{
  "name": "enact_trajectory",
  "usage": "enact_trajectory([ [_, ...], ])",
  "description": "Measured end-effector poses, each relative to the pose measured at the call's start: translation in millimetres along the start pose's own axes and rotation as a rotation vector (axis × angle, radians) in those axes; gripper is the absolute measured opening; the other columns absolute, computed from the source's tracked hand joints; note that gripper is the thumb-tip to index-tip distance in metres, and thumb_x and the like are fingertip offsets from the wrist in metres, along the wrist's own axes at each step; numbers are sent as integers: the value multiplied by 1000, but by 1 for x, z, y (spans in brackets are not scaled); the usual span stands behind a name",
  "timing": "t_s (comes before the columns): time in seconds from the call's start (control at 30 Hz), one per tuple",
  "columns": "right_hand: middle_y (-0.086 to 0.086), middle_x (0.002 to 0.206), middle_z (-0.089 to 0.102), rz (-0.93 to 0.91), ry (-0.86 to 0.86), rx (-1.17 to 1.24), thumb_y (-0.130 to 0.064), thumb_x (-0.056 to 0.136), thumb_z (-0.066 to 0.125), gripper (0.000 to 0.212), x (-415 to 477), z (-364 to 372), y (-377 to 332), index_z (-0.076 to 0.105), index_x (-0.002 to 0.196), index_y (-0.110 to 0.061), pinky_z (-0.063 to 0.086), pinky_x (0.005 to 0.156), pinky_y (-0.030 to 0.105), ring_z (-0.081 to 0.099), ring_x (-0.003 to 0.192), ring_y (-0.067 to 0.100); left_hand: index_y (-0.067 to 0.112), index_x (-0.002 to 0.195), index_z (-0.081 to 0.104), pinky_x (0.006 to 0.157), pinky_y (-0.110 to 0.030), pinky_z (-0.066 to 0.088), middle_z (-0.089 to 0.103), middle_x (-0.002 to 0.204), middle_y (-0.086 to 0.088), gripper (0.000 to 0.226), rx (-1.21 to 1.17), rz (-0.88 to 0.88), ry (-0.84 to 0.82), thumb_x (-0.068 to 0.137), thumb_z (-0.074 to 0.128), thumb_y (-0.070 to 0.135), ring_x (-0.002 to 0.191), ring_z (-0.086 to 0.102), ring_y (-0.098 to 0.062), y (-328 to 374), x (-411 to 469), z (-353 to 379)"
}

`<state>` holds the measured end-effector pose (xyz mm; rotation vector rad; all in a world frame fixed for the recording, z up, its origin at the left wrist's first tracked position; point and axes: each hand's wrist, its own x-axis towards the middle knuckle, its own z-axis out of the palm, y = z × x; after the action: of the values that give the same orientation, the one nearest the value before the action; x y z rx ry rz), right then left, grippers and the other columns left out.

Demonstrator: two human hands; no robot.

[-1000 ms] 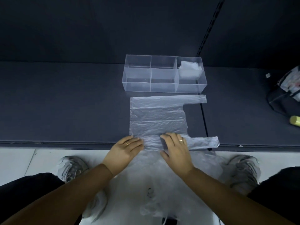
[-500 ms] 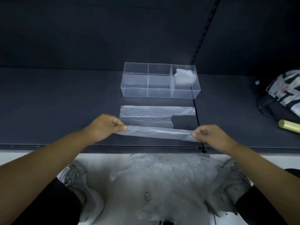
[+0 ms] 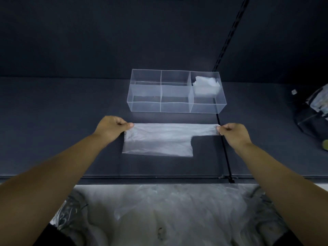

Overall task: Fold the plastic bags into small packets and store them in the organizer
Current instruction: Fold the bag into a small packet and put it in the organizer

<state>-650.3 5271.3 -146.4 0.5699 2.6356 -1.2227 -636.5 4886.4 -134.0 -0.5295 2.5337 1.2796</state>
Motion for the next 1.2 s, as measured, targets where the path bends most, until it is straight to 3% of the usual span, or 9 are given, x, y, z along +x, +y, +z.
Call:
enact_trajectory([
  [0.13, -8, 66, 62, 4, 38, -49, -28, 90, 64, 27, 8, 7, 5, 63, 64, -20, 36, 54, 19, 55, 66, 6, 20, 72, 71, 62, -18, 41, 69, 76, 9, 22, 50, 7, 63, 80, 74, 40, 76, 63, -6, -6, 10, 17],
  [0.23, -11, 67, 63, -6, 45, -70, -29, 90, 64, 23, 10, 8, 7, 64, 68, -21, 35, 54, 17, 56, 68, 3, 15, 82, 70, 68, -28, 45, 68, 87, 0, 15, 196, 93, 283, 85, 70, 30, 82, 61, -20, -1, 2, 27],
  [0.33, -6, 70, 64, -5, 40, -85, -31, 89, 64, 22, 11, 9, 7, 67, 73, -17, 37, 55, 18, 60, 74, 15, 7, 90, 69, 81, -39, 45, 63, 95, -13, 6, 385, 464, 450, 86, 64, 7, 87, 57, -33, 9, -19, 45],
  [0.43, 2, 76, 64, 2, 64, -160, -30, 90, 64, 20, 7, 10, -1, 67, 83, -10, 38, 55, 21, 62, 83, 26, 1, 105, 69, 98, -37, 42, 66, 111, -19, 21, 516, 746, 291, 85, 63, 1, 101, 63, -36, 11, -41, 75],
  [0.53, 15, 106, 58, -80, 283, -282, -18, 88, 62, 21, -11, 23, -20, 61, 105, -6, 47, 73, 37, 56, 98, 37, 6, 144, 37, 118, -38, 6, 32, 154, -11, 48, 652, 635, 48, 101, 44, 26, 144, 25, -28, 1, -51, 95],
  [0.6, 19, 112, 55, -292, 364, -306, -8, 83, 60, 25, -33, 49, -42, 62, 108, -6, 44, 85, 42, 54, 100, 38, 15, 153, 9, 115, -36, -14, 2, 161, 1, 62, 752, 550, -12, 102, 28, 45, 148, -6, -18, -11, -50, 102],
  [0.73, 12, 141, 45, -588, -51, -207, -10, 93, 50, 40, -75, 123, -79, 52, 132, -8, 29, 113, 34, 41, 130, 26, 22, 147, -18, 111, -43, -23, -24, 154, 6, 68, 892, 480, -37, 95, 9, 56, 139, -30, -16, -20, -48, 107],
  [0.93, -3, 162, -6, -578, -157, -632, -51, 100, 16, 63, -63, 158, -49, 2, 153, -21, -18, 116, 34, -14, 147, 11, 27, 143, -28, 112, -53, -18, -31, 151, 8, 75, 935, 452, -30, 79, -15, 64, 140, -31, -16, -26, -47, 107],
  [1.2, 2, 162, -9, -484, -64, -793, -56, 96, 10, 69, -32, 96, -9, -6, 153, -20, -12, 118, 44, -13, 147, 17, 23, 147, -18, 118, -47, -8, -16, 158, 4, 91, 928, 352, 56, 73, -22, 77, 142, -21, -11, -58, -42, 54],
])
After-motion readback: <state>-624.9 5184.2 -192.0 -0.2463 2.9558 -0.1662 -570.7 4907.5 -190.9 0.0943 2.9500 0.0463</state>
